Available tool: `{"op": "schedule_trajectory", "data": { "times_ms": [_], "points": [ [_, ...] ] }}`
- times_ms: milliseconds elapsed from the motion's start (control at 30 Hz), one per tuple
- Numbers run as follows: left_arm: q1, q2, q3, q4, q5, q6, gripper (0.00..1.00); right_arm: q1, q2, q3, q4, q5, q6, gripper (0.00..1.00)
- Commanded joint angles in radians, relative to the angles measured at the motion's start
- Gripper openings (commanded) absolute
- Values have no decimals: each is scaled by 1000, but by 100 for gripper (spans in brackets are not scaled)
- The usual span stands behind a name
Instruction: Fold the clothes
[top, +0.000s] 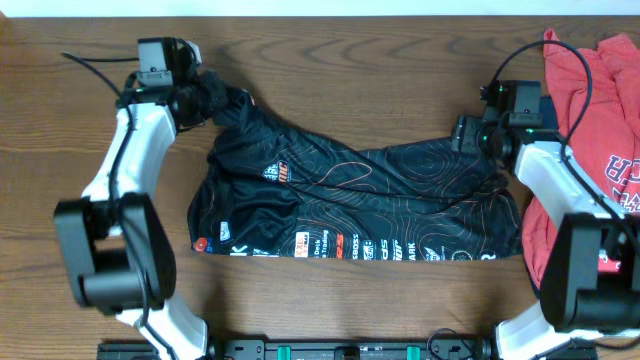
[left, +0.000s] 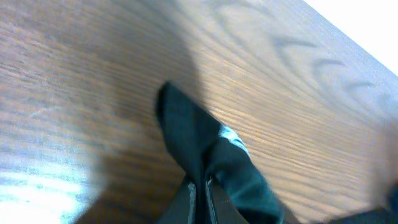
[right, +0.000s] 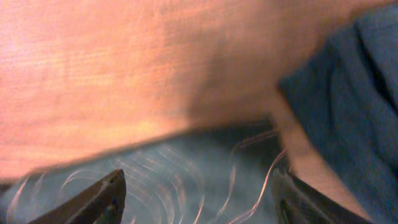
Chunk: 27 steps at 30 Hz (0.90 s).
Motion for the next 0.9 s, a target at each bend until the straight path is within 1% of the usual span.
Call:
{"op": "schedule_trajectory", "data": {
  "times_ms": [0,200,333,400,433,467,500,533,600,700,867],
  "points": [
    [-3,-53,8,-54,18,3,6,8,60,1,65,79,-6,74],
    [-3,-77,8,-153,17,3,6,-3,159,1,175,97,20,73],
    [-3,-76,7,-174,17,7,6,-3,216,1,211,100,21,72],
    [-3,-76,7,-174,17,7,6,-3,235,1,219,100,37,65],
    [-3,-76,7,-174,16,7,6,-3,239,1,219,99,45,55],
    [-3,-76,7,-174,16,7,6,-3,239,1,218,100,55,39],
    [-3,-76,7,-174,16,7,6,-3,239,1,219,100,57,19],
    [-3,-76,7,-174,16,8,6,-5,232,2,219,100,58,1],
    [-3,-76,7,-164,16,24,6,-10,218,3,218,104,77,1],
    [-3,-76,7,-109,18,60,6,-30,179,10,203,103,107,1],
    [-15,-76,7,-7,25,221,6,-62,71,28,107,100,114,1]
  ]
}}
